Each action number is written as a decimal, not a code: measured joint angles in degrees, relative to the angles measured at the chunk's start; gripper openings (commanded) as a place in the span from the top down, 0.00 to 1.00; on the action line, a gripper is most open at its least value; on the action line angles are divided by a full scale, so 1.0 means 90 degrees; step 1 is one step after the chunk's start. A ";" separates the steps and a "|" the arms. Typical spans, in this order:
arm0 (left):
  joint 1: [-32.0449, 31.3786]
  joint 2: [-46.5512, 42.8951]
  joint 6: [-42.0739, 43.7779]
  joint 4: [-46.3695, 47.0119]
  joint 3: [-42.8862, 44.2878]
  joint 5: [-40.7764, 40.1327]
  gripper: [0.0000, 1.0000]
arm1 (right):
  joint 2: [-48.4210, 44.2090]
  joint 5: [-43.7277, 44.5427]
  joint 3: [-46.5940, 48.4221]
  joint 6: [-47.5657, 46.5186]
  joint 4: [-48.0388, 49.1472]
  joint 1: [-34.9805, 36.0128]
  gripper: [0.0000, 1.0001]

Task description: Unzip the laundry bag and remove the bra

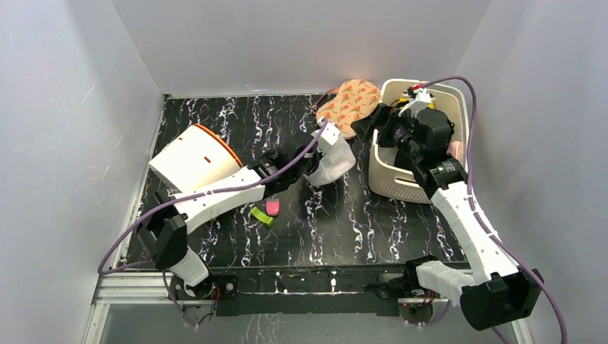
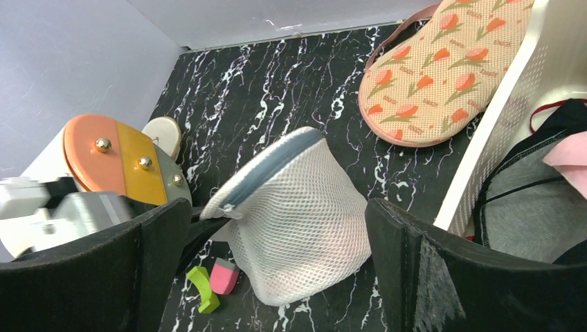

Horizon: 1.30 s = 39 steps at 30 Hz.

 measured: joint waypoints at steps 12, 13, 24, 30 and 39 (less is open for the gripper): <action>0.0461 -0.0308 -0.0891 -0.0508 0.0002 0.0408 1.00 | 0.0806 -0.0763 0.0032 0.0000 0.0083 0.0653 0.13; 0.0527 -0.0308 -0.0947 -0.0529 0.0002 0.0476 1.00 | 0.0857 -0.0750 0.0034 -0.0075 0.0092 0.0903 0.15; 0.0879 -0.0457 -0.1263 -0.0520 0.0000 0.1297 1.00 | 0.1370 0.0039 0.0270 -0.0733 0.0168 0.2076 0.60; 0.0879 -0.0459 -0.1348 -0.0510 0.0000 0.1690 1.00 | 0.1370 0.0539 0.0270 -0.0777 0.0401 0.2072 0.68; 0.0879 -0.0454 -0.1401 -0.0532 0.0002 0.1970 1.00 | 0.1520 0.0699 0.0250 -0.0843 0.0755 0.2081 0.78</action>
